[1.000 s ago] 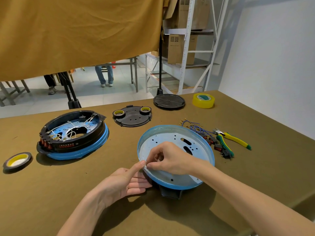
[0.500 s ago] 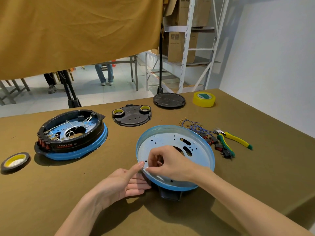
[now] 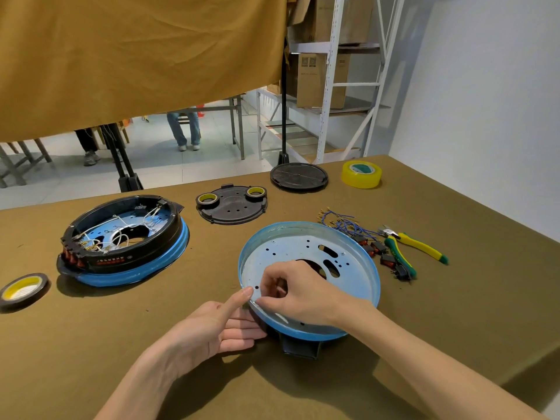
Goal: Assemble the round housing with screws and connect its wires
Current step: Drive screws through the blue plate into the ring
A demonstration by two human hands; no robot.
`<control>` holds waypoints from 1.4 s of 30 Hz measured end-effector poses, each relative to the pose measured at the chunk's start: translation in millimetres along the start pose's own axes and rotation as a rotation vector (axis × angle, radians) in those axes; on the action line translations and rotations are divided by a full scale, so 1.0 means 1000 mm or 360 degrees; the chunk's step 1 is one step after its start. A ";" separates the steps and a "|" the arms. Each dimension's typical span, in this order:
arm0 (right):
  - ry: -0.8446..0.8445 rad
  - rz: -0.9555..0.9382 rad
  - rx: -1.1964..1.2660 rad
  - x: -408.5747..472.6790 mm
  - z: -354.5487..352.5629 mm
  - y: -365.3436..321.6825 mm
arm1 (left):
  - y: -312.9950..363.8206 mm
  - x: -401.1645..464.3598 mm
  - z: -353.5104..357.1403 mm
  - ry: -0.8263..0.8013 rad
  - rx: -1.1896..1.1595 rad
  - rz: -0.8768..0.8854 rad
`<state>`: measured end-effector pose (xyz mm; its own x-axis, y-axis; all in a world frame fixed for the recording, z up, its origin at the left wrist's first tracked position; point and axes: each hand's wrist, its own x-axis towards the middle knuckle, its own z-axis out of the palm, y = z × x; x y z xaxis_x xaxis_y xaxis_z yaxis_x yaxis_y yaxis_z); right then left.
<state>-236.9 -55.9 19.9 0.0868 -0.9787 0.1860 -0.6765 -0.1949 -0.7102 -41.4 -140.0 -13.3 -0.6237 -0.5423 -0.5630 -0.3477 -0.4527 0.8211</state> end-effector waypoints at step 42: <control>0.1837 0.0380 -0.0014 -0.052 -0.117 0.013 | 0.019 0.002 -0.009 0.0417 -0.0716 0.0304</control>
<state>-335.6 -0.4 80.5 -0.7530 -0.3515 0.5563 -0.5913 -0.0097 -0.8064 -43.4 -156.1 0.0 -0.4311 -0.7764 -0.4597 0.1235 -0.5555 0.8223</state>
